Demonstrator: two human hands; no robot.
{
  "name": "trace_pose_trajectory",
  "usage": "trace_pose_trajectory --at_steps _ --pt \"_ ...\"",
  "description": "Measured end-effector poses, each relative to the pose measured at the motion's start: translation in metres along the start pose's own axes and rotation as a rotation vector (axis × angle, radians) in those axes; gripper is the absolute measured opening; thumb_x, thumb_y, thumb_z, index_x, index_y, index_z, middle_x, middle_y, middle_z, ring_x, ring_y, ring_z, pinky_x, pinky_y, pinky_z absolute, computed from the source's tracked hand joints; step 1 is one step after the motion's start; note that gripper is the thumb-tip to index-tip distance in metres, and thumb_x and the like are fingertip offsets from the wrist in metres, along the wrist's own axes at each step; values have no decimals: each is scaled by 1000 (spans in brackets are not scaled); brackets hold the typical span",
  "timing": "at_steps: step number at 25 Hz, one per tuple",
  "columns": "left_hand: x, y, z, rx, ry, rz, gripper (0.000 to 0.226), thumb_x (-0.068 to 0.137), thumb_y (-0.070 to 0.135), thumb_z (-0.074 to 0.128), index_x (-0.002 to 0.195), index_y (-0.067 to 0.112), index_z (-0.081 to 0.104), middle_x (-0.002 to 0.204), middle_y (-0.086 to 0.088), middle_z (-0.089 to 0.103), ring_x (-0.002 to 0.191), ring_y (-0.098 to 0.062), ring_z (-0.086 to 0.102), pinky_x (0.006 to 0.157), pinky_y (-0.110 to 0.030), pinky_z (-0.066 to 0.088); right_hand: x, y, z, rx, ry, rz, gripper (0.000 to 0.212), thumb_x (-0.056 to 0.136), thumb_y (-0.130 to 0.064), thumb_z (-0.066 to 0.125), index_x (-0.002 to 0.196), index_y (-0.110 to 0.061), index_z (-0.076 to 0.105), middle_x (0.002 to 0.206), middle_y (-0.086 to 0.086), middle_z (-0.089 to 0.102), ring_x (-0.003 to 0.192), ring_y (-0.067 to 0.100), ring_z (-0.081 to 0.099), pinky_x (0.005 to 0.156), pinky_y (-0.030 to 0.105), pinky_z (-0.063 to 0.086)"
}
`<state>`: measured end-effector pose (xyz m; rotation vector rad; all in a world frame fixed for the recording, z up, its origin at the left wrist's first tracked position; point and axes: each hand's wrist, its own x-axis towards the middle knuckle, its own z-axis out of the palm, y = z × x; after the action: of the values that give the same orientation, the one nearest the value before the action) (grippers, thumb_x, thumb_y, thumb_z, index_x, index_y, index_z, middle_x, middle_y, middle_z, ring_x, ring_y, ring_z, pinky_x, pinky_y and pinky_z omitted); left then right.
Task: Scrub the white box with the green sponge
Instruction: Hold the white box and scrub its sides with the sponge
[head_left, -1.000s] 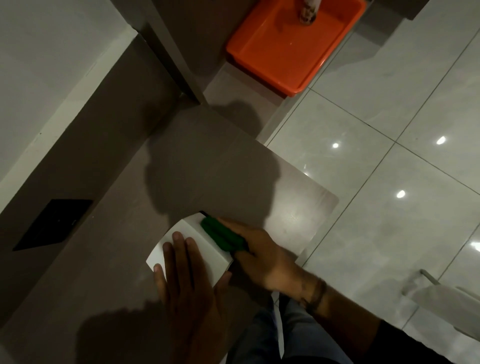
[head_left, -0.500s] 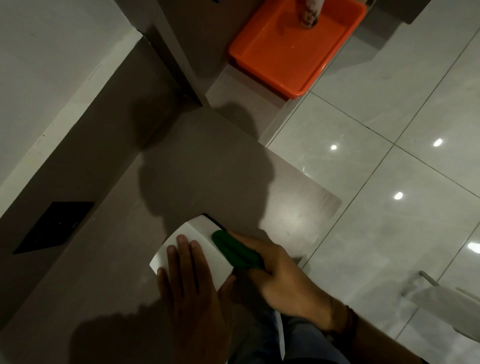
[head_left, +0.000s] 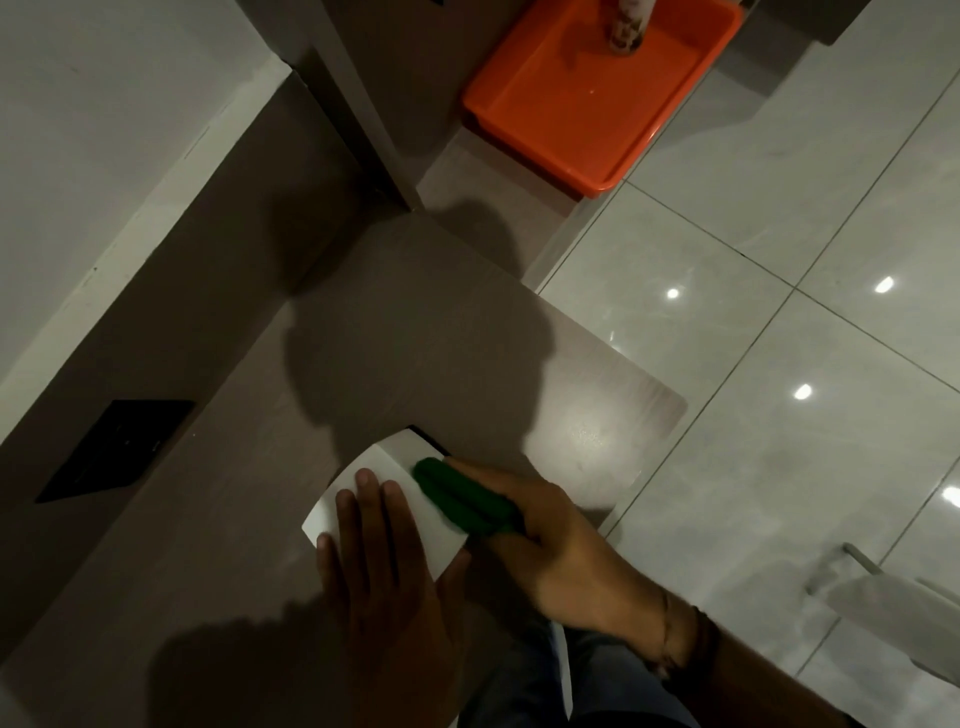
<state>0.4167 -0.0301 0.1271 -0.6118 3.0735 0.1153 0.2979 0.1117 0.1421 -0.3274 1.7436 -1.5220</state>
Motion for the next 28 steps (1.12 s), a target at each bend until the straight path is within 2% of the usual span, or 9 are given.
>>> trace_pose_trajectory --at_steps 4,7,9,11,14,17,19,23,28 --pt "0 2 -4 -22 -12 -9 81 105 59 30 164 6 19 172 -21 22 159 -40 20 124 -64 20 57 -9 5 -43 -119 -20 63 98 3 48 154 -25 41 136 -3 60 102 8 66 86 30 58" --pt "2 4 -7 -41 -15 -10 84 101 58 37 164 5 22 173 -18 20 158 -41 22 123 -64 21 57 4 -2 -76 -126 72 64 97 -1 48 151 -34 44 138 -5 62 114 5 63 97 32 56" --pt "1 5 -5 -27 -1 -28 83 100 55 42 162 1 28 171 -20 25 157 -43 26 122 -64 23 33 7 -9 -80 -116 152 63 98 4 48 149 -34 48 110 -22 70 91 -11 66 79 13 55" --pt "2 3 -5 -7 -16 -31 83 100 57 39 161 0 30 170 -22 27 155 -44 28 121 -64 25 10 6 -14 -15 -101 171 60 99 8 49 145 -29 55 91 -26 72 76 -6 69 67 13 55" --pt "2 0 -6 -7 -39 2 85 100 60 37 160 0 32 170 -22 28 155 -44 29 120 -65 25 4 -5 -27 100 -49 163 55 96 6 54 130 -34 67 111 0 79 96 35 74 82 46 63" --pt "6 6 -20 -134 -39 -25 89 97 64 41 161 3 32 171 -17 26 158 -40 26 123 -63 24 6 -25 -54 309 132 185 56 91 19 51 128 -20 66 120 14 75 110 29 72 91 37 60" --pt "21 26 -32 -215 -24 -19 86 98 64 39 162 8 30 172 -15 26 159 -36 24 124 -62 28 8 -47 -79 261 237 150 59 92 21 47 133 -18 62 112 6 76 97 13 75 78 26 62" --pt "90 92 -47 -282 -27 36 80 103 65 26 165 16 15 174 -12 21 160 -31 17 127 -56 25 53 -70 -132 -70 300 -31 69 91 20 41 139 -25 59 121 -6 72 90 0 70 80 24 55" --pt "217 155 -4 -212 -50 46 79 102 59 22 166 12 14 175 -14 18 162 -31 15 130 -54 21 155 -79 -208 -680 373 -227 71 84 12 47 151 -13 46 154 10 51 141 23 47 121 38 34"
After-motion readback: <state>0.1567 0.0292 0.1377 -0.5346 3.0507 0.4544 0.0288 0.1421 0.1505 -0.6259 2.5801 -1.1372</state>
